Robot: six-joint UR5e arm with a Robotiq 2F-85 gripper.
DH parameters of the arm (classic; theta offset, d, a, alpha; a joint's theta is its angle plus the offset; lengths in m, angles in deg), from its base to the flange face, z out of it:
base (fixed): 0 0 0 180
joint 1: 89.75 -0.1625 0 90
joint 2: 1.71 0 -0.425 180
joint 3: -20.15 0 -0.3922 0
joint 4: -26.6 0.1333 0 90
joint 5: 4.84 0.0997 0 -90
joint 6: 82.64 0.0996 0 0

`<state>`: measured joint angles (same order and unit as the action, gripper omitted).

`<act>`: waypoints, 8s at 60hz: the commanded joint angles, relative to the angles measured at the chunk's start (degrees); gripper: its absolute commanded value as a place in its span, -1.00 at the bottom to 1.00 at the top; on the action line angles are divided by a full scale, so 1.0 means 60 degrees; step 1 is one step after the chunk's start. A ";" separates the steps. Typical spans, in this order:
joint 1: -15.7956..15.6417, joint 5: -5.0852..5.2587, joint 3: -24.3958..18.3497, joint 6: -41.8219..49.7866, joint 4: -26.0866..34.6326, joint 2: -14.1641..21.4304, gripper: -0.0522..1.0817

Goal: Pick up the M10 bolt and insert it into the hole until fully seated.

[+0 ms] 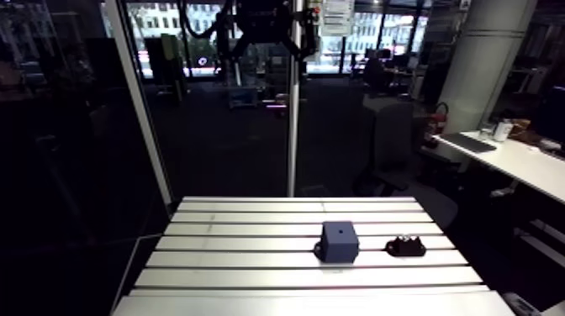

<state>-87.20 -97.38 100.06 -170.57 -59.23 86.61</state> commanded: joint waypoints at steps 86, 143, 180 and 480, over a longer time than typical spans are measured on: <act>0.0001 -0.0007 0.0059 -0.0015 0.0105 0.0024 -0.90; 0.4227 0.1235 0.1892 -0.5031 -0.2573 -0.0444 -0.89; 0.5109 0.1222 0.3133 -0.6030 -0.4439 -0.0753 -0.89; 0.5920 0.0606 0.4779 -0.6345 -0.7590 -0.3212 0.13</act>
<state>-51.68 -93.69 128.73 -208.65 -104.77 67.63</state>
